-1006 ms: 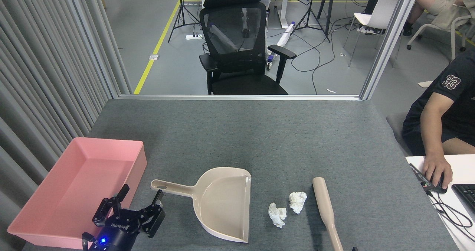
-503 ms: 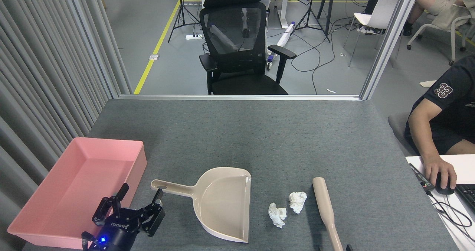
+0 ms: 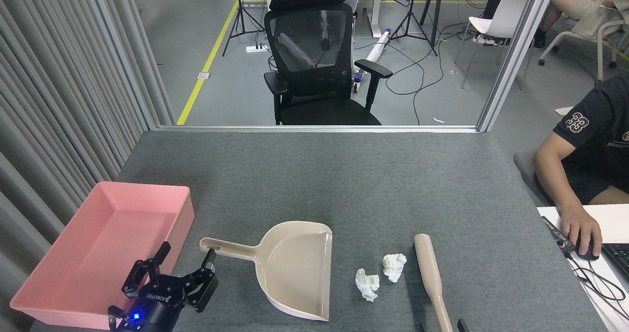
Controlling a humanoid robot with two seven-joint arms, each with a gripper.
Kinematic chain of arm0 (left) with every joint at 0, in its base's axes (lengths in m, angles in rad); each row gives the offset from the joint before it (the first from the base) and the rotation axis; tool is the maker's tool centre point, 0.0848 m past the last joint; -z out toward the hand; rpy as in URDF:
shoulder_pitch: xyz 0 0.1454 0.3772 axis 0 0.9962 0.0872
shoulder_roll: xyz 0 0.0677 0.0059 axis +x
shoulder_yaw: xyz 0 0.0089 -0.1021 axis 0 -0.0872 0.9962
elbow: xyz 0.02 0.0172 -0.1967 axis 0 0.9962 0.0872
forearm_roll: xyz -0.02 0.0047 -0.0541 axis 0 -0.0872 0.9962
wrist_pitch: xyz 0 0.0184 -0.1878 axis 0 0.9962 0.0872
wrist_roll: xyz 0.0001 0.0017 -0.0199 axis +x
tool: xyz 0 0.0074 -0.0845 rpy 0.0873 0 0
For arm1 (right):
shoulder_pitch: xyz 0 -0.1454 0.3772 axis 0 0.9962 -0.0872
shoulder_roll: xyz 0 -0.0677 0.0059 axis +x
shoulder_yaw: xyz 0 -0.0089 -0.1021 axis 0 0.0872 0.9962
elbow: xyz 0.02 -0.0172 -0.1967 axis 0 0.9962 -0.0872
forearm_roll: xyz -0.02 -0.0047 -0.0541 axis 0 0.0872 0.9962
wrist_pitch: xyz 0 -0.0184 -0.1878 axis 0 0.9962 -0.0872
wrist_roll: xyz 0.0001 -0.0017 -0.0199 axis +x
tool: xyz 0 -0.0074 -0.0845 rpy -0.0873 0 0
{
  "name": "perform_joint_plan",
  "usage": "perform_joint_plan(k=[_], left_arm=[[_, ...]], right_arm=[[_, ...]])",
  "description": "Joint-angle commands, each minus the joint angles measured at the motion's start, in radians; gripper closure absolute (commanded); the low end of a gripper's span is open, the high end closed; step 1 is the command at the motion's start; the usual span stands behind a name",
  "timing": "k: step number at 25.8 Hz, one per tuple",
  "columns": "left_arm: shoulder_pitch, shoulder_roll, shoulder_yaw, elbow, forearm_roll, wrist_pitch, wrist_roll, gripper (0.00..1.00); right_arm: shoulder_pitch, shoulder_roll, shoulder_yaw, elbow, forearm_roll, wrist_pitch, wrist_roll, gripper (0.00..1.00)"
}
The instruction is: Sweep and dump garbage into bin
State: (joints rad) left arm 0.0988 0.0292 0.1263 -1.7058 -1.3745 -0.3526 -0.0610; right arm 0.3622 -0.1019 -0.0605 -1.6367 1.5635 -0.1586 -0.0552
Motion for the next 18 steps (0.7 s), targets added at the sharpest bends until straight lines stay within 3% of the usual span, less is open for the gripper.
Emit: perform_joint_plan(k=[1,18], left_arm=[[-0.001,0.0,-0.001,0.0,0.0,0.0,0.0,0.01],[-0.005,0.002,0.001,0.0,0.002,0.0,-0.002,0.01]], right_arm=[[0.001,-0.001,0.001,0.0,0.001,-0.003,0.0,0.28],[0.003,-0.001,0.001,0.0,0.004,-0.003,0.0,0.3]])
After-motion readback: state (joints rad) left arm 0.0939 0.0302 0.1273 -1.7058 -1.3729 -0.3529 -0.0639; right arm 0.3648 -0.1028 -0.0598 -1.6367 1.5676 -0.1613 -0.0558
